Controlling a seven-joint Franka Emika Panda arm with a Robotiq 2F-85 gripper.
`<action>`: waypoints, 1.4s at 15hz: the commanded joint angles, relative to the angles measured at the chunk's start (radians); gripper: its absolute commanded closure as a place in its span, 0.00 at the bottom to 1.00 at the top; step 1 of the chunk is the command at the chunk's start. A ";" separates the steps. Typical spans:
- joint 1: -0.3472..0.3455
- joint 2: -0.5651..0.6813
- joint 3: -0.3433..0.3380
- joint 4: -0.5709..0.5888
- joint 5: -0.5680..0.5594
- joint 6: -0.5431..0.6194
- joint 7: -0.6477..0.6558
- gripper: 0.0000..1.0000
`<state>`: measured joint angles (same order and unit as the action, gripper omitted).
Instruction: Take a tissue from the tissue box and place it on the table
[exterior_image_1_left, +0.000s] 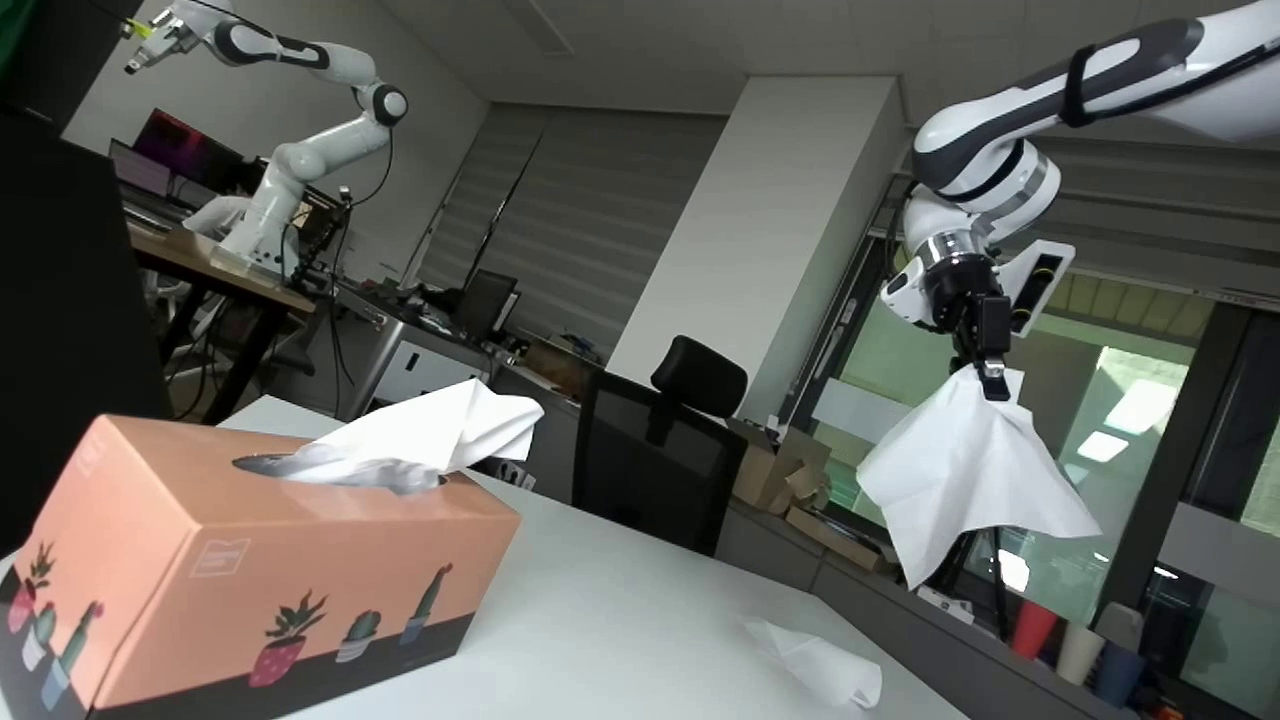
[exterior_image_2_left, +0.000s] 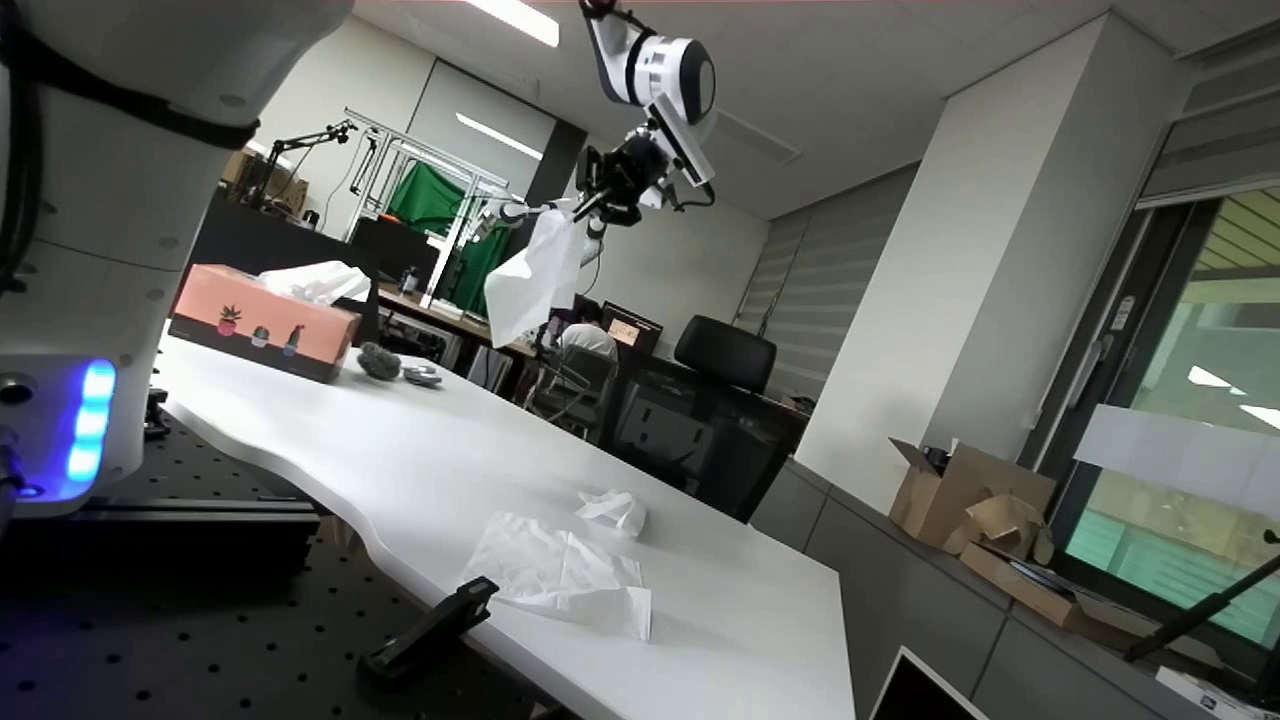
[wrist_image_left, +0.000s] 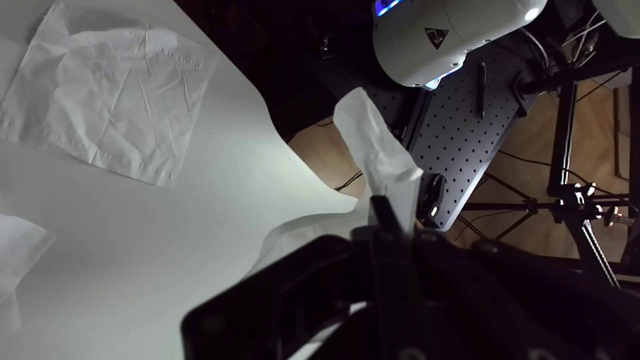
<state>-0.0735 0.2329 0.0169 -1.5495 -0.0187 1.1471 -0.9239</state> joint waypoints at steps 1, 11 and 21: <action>0.002 0.003 0.002 0.003 0.000 -0.003 0.000 0.99; 0.020 0.005 0.013 0.003 -0.001 -0.003 0.001 0.99; -0.080 0.118 -0.018 -0.036 0.139 0.097 -0.254 1.00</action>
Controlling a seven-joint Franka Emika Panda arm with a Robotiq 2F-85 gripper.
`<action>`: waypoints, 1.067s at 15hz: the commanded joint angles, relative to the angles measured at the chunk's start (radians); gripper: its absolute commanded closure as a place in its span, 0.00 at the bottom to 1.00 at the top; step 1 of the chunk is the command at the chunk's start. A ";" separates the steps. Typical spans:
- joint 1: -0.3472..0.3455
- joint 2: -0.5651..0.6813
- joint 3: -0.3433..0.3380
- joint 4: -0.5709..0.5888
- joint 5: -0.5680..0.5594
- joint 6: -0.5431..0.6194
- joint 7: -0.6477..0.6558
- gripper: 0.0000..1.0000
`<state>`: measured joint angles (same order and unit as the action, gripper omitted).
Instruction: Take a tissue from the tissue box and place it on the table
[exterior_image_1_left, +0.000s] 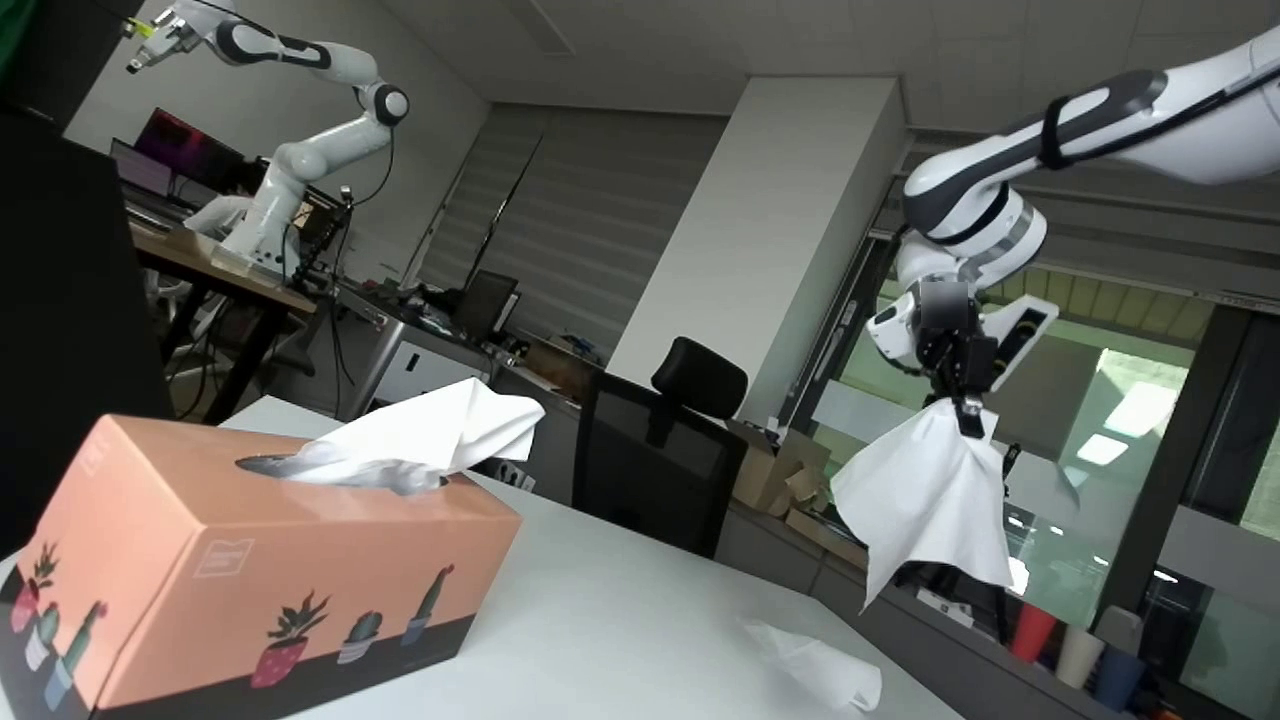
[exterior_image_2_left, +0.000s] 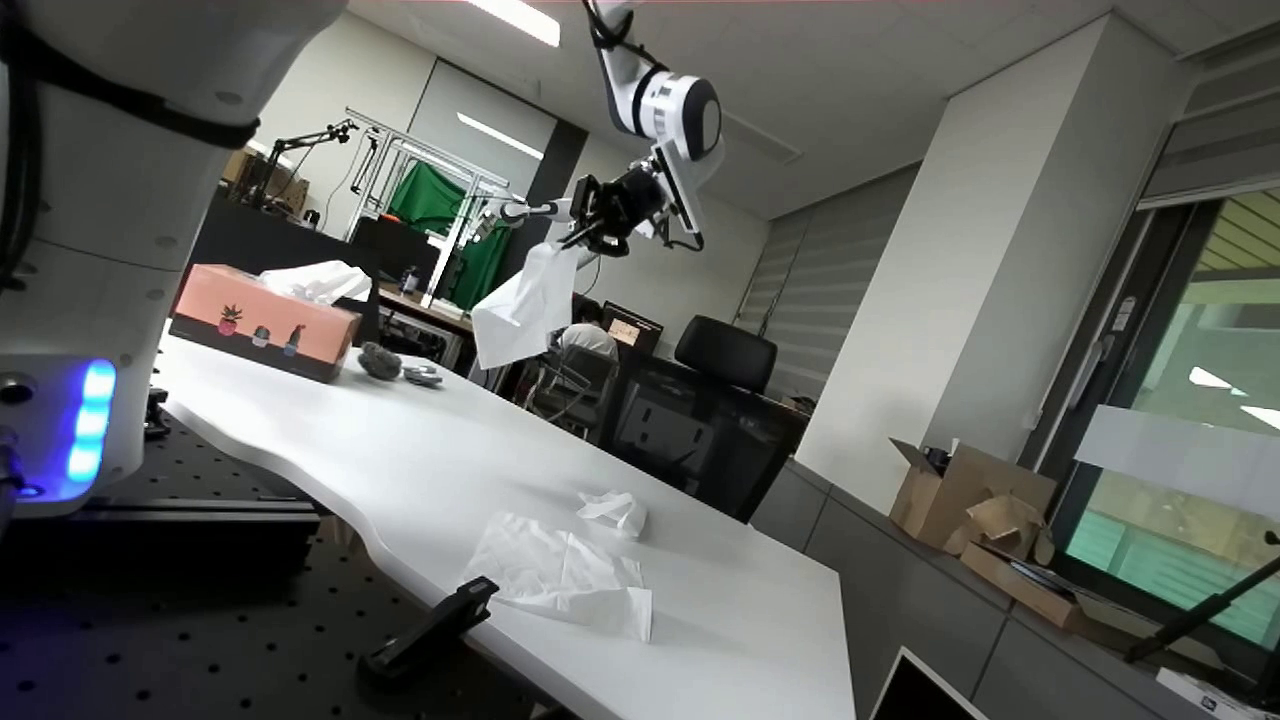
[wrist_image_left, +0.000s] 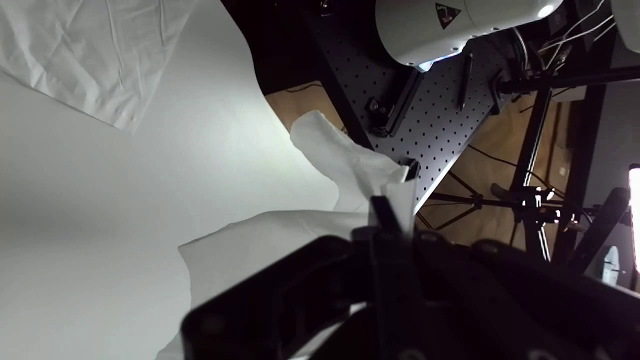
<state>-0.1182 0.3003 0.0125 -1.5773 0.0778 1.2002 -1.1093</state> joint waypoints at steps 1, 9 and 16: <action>-0.050 0.078 -0.022 -0.007 0.063 0.070 -0.071 1.00; -0.152 0.340 -0.048 0.046 0.197 0.158 -0.064 1.00; -0.146 0.428 -0.088 0.014 0.115 0.393 0.056 1.00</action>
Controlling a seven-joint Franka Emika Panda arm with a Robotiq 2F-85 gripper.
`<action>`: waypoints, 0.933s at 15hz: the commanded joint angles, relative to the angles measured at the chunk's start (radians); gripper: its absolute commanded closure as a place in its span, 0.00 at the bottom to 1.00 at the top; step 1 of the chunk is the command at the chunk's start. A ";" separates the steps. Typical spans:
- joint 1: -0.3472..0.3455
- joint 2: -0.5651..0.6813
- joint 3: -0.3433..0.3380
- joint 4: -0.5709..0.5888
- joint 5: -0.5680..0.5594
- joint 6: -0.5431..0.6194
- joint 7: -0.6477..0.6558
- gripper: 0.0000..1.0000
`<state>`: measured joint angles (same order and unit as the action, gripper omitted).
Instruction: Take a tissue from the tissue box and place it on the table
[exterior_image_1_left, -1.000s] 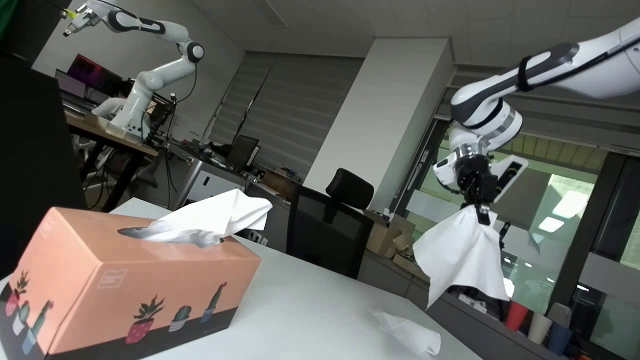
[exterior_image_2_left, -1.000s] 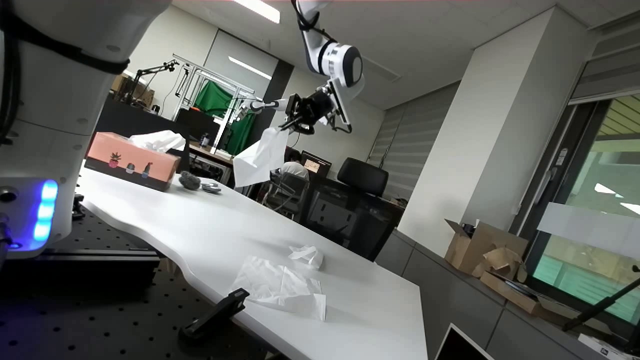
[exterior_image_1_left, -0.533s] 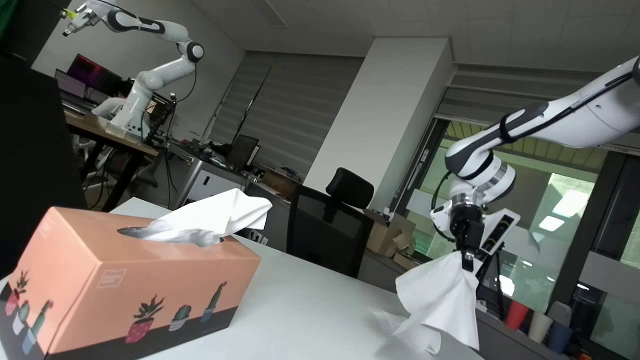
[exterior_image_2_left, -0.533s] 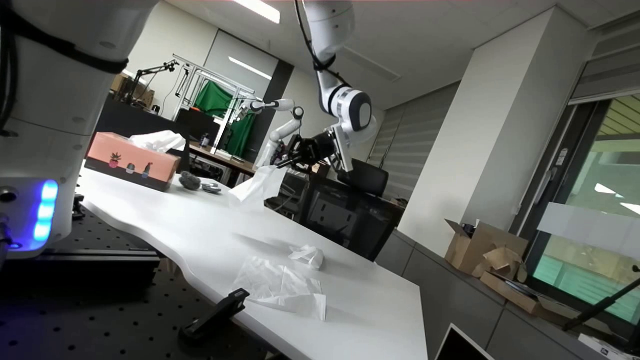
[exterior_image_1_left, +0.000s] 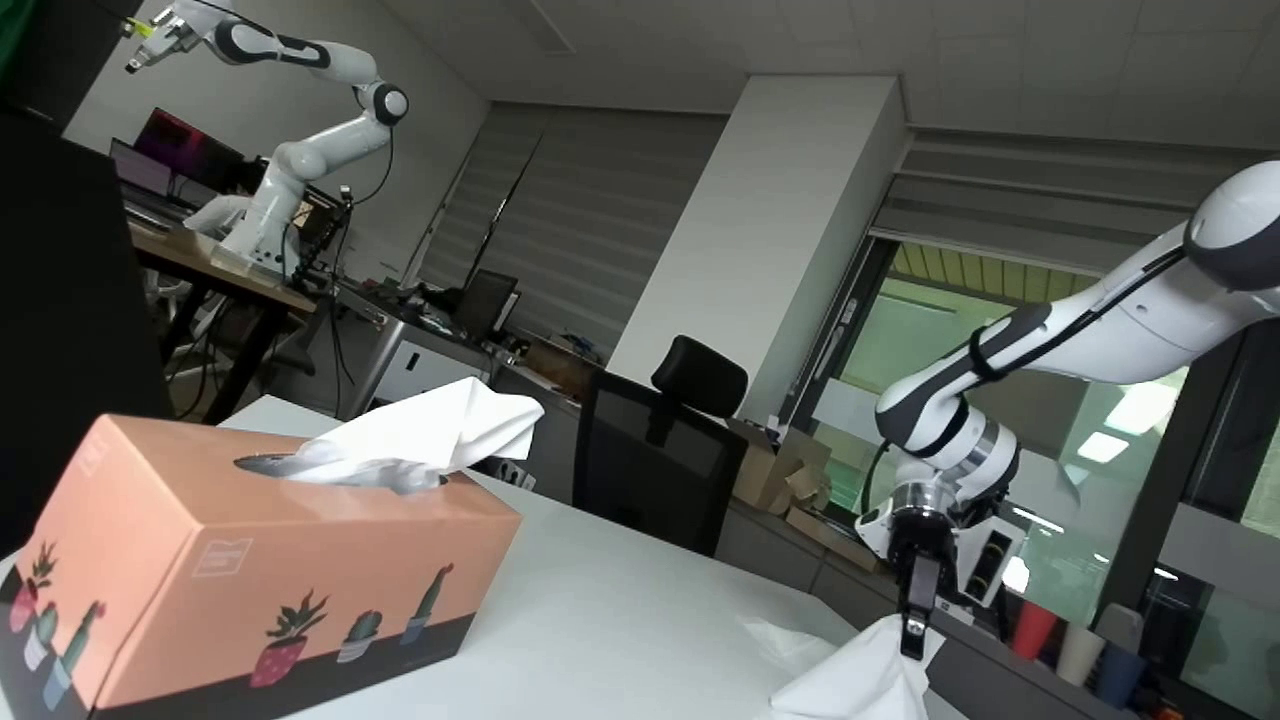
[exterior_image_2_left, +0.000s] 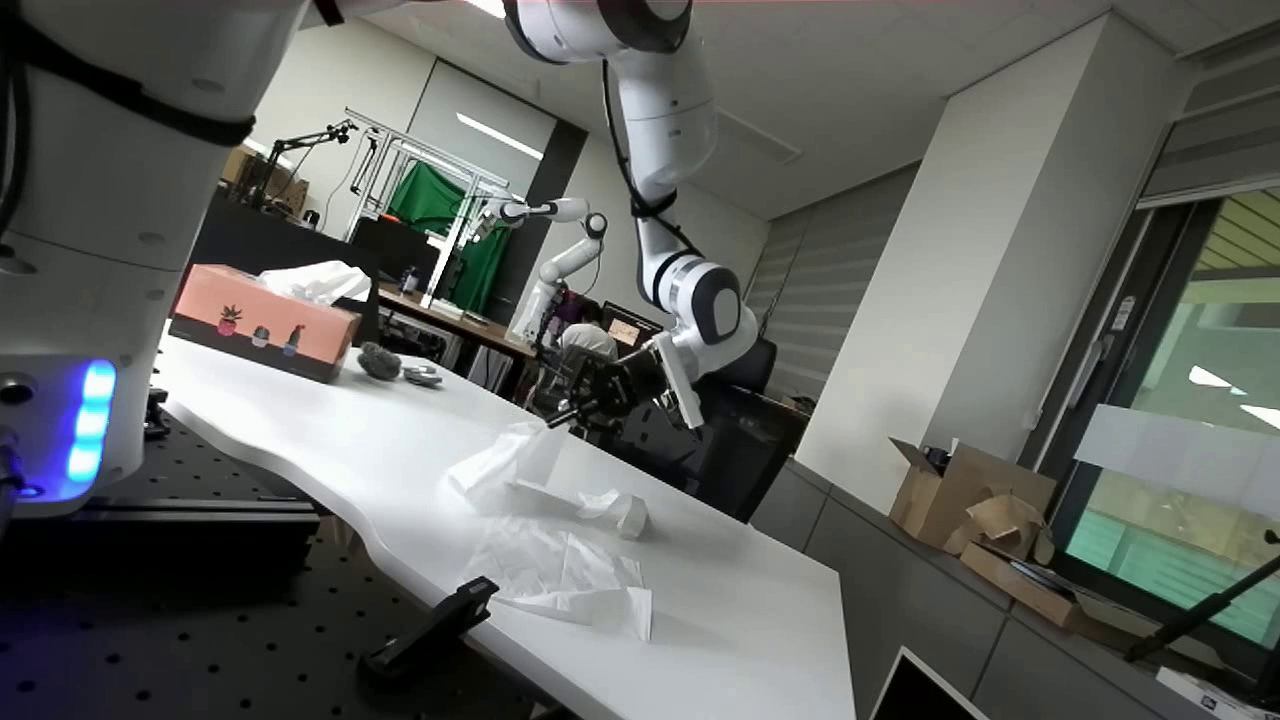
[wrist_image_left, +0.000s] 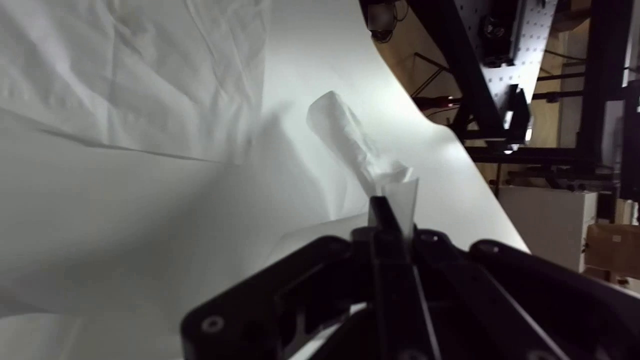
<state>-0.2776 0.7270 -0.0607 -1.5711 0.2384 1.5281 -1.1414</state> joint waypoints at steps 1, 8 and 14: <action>0.017 0.000 -0.018 0.002 -0.064 0.095 0.114 0.74; 0.060 -0.090 -0.027 -0.060 -0.247 0.276 0.283 0.32; 0.098 -0.208 -0.013 -0.122 -0.346 0.315 0.386 0.00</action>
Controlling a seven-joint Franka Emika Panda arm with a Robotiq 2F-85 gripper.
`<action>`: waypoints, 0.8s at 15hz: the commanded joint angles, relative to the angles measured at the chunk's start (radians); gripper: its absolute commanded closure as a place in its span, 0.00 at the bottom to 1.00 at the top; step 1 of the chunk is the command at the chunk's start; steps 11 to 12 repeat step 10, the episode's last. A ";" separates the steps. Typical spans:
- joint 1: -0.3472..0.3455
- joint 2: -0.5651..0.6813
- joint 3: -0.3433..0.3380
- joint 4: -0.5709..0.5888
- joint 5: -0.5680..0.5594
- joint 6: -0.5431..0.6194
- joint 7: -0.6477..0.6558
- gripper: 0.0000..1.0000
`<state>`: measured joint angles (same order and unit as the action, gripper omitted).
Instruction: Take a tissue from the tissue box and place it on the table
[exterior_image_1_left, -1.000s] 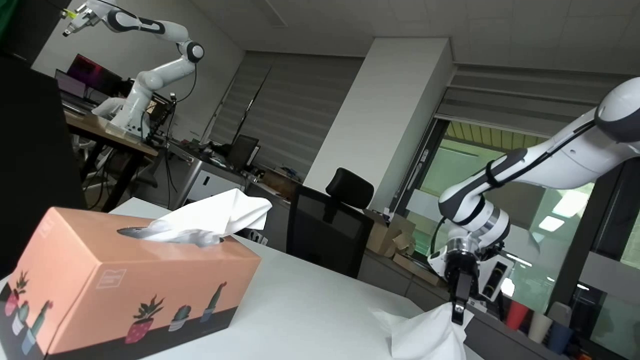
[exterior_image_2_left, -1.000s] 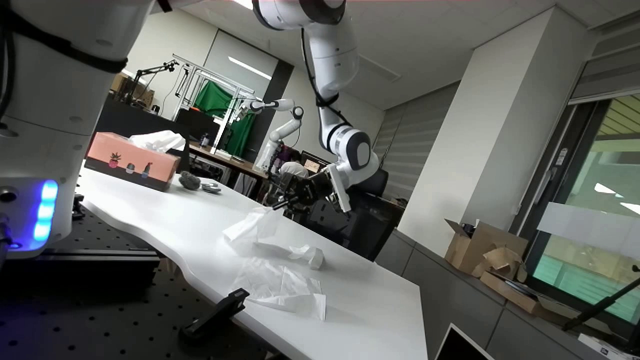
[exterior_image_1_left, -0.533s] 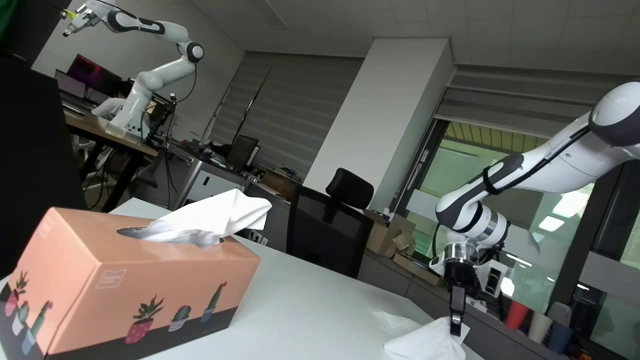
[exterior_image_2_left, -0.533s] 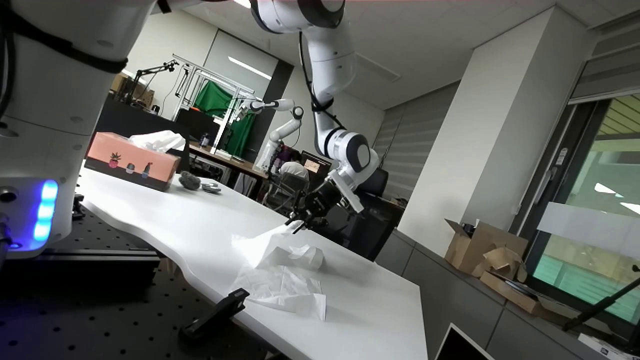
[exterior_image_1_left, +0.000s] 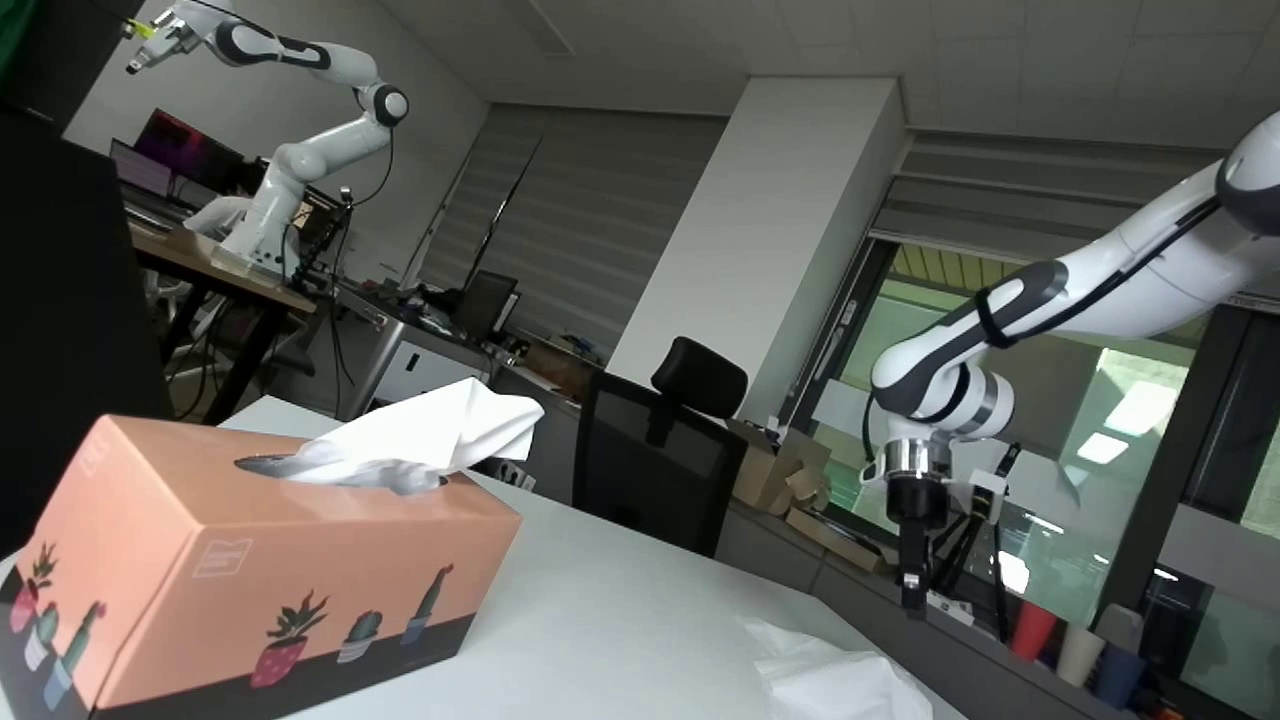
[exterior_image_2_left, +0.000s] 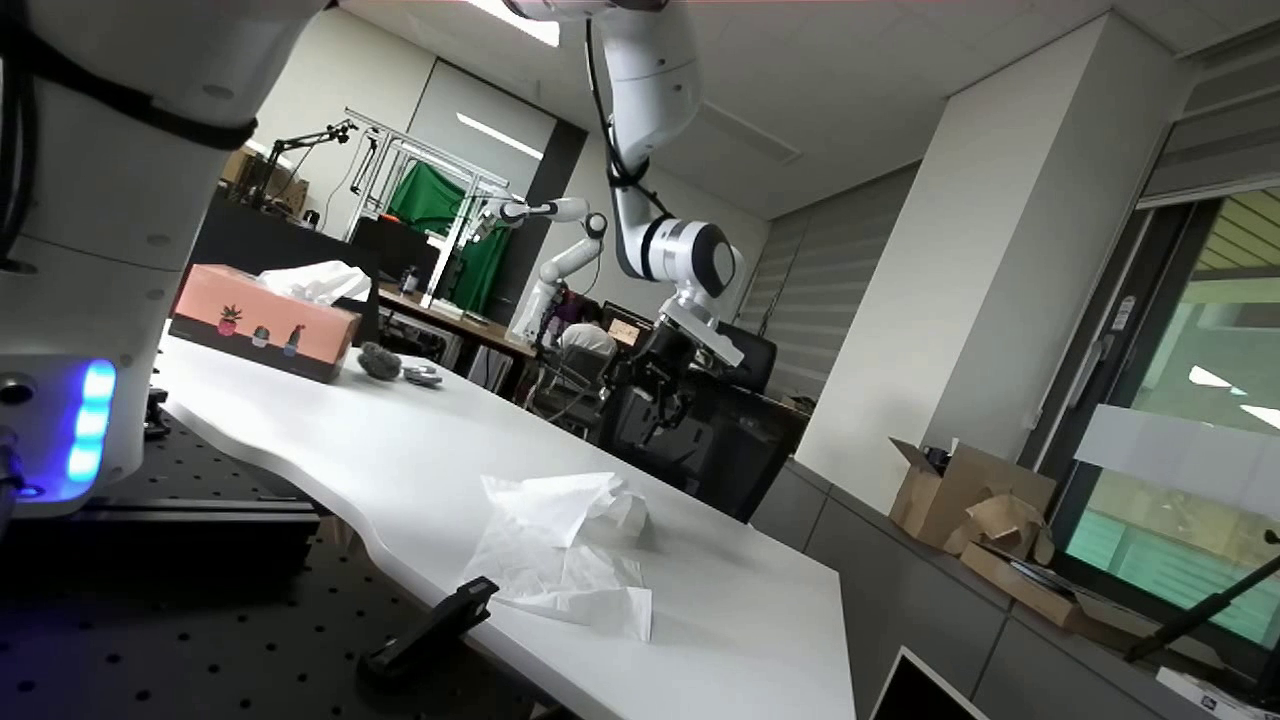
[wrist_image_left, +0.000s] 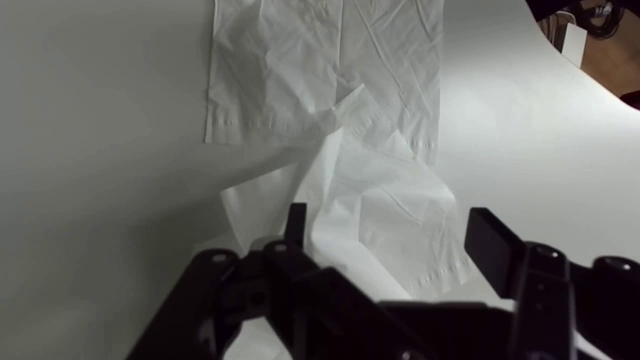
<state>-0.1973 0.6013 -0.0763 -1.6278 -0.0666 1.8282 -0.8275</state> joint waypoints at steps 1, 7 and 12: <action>0.021 -0.100 0.009 -0.067 -0.043 -0.012 0.073 0.00; 0.025 -0.125 0.034 -0.041 -0.022 -0.149 0.029 0.00; 0.034 -0.155 0.039 -0.050 -0.021 -0.187 0.029 0.00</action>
